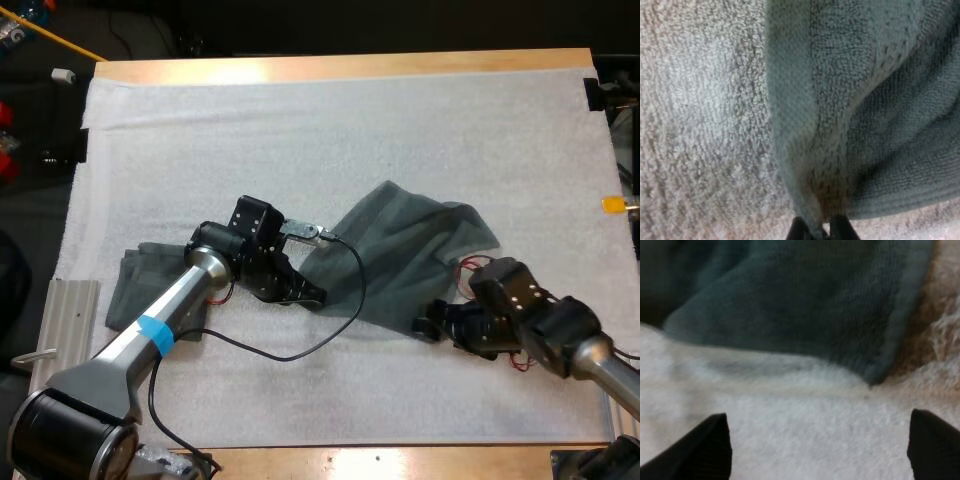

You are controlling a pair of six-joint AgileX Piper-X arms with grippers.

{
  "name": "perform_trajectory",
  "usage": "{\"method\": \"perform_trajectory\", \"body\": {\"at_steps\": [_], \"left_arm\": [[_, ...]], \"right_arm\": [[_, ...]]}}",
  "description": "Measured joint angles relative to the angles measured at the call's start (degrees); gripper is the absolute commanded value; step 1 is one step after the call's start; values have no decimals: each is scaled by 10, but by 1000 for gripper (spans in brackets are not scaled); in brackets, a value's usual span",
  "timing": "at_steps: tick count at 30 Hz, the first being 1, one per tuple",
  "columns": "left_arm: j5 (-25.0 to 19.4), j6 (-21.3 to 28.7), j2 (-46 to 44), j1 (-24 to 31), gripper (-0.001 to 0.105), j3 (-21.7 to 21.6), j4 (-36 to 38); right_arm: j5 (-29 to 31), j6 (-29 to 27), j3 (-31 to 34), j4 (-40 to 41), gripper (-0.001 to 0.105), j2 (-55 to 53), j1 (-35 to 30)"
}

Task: Pick towel from pile, fold and stack

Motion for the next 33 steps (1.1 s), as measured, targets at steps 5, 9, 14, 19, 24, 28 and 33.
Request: {"method": "perform_trajectory", "body": {"at_steps": [5,9,14,19,24,28,33], "left_arm": [[8,0,0,0,0,0,0],[17,4,0,0,0,0,2],[33,7,0,0,0,0,4],[34,8,0,0,0,0,8],[34,8,0,0,0,0,8],[34,8,0,0,0,0,8],[60,10,0,0,0,0,10]], "right_arm": [[0,16,9,-37,53,51,0],[0,36,14,-67,45,85,0],[0,40,14,-86,45,119,0],[5,41,14,-108,45,135,0],[24,41,14,-117,26,137,0],[42,42,14,-120,0,141,0],[50,17,16,-120,0,137,0]]}}
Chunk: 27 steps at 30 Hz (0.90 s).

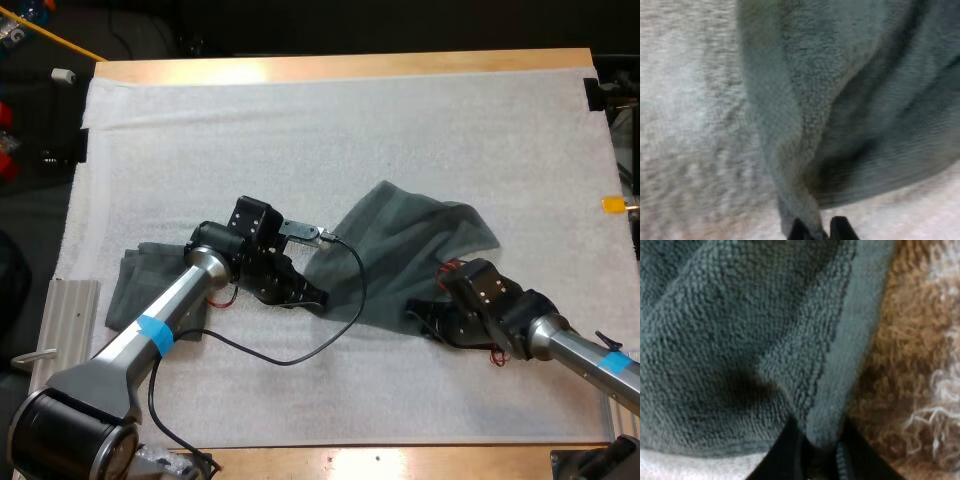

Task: Pick towel from pile, fold and stack

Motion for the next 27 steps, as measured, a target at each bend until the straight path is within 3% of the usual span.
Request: {"method": "perform_trajectory", "body": {"at_steps": [12,21,27], "left_arm": [[36,1,-122,0,0,0,11],[65,-4,-236,0,0,-6,42],[74,-18,-310,0,0,-43,74]], "right_arm": [[50,-78,-22,85,0,-189,0],[53,-131,-130,206,0,-307,0],[53,-147,-198,302,0,-337,0]]}}
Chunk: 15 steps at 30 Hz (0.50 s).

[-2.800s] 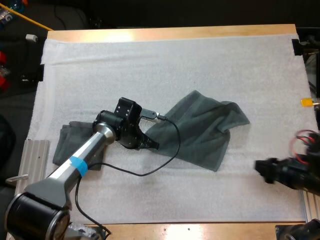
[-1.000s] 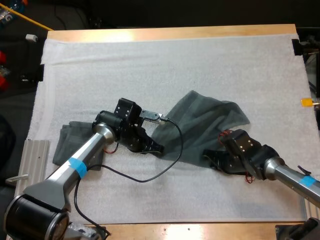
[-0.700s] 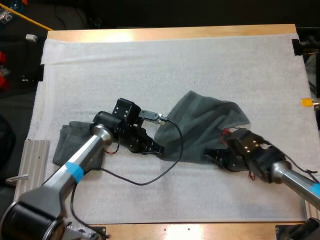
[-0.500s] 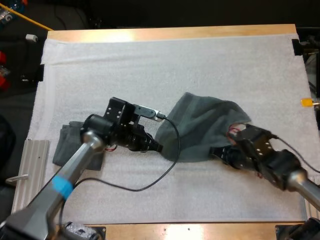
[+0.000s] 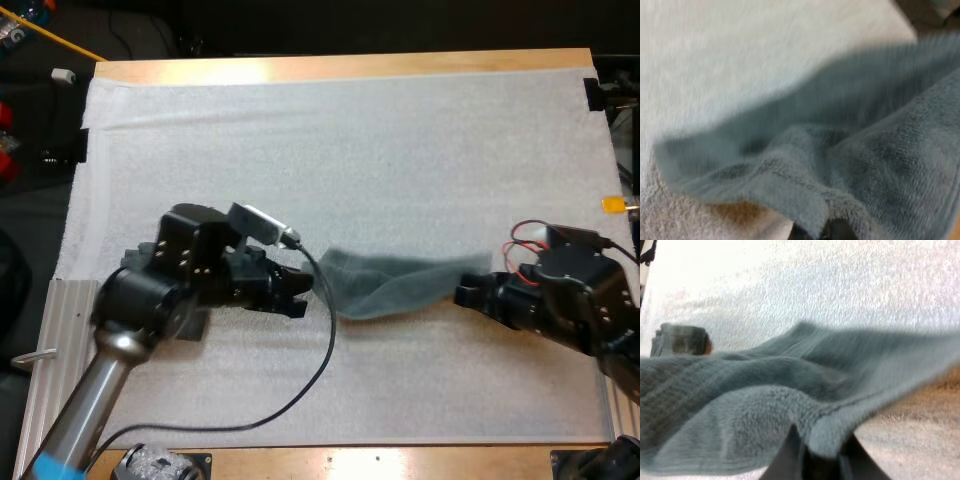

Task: Pick towel from pile, fold and stack

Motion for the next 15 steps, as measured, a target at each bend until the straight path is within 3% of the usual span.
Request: {"method": "perform_trajectory", "body": {"at_steps": [8,15], "left_arm": [[1,0,-63,0,0,-40,78],[2,2,-82,0,0,-41,107]], "right_arm": [[-21,-1,-57,89,0,-38,0],[-47,0,-65,142,0,-60,0]]}}
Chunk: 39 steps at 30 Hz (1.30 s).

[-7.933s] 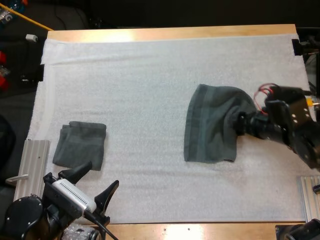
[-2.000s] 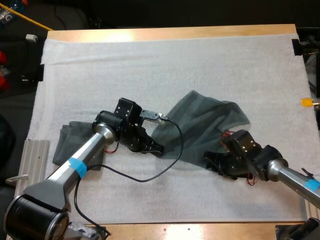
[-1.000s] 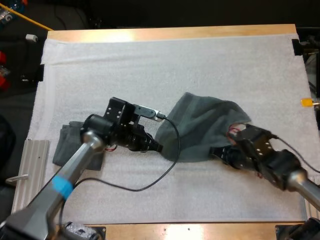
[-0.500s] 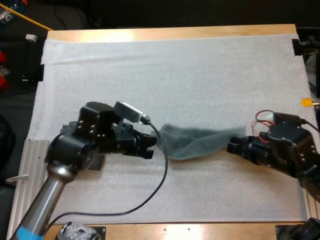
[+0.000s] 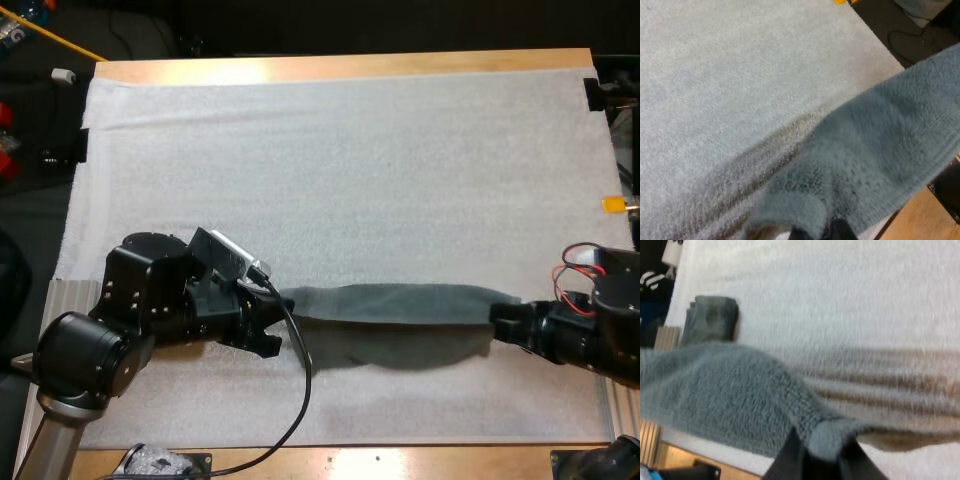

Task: Pick towel from pile, fold and stack

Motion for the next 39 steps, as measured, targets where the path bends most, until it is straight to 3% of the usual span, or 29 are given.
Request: {"method": "perform_trajectory", "body": {"at_steps": [5,10,17,26,31,39], "left_arm": [[-20,16,52,0,0,0,-9],[-53,18,129,0,0,0,-68],[-55,19,245,0,0,0,-155],[-55,19,340,7,0,0,-245],[-55,19,367,41,0,0,-269],[-11,19,402,79,0,0,-298]], "right_arm": [[-6,0,34,-25,0,32,0],[-7,7,90,-138,0,120,0],[17,44,96,-270,0,264,-13],[-4,72,96,-325,0,352,-92],[-5,73,96,-344,0,370,-132],[-15,77,96,-395,0,385,-162]]}}
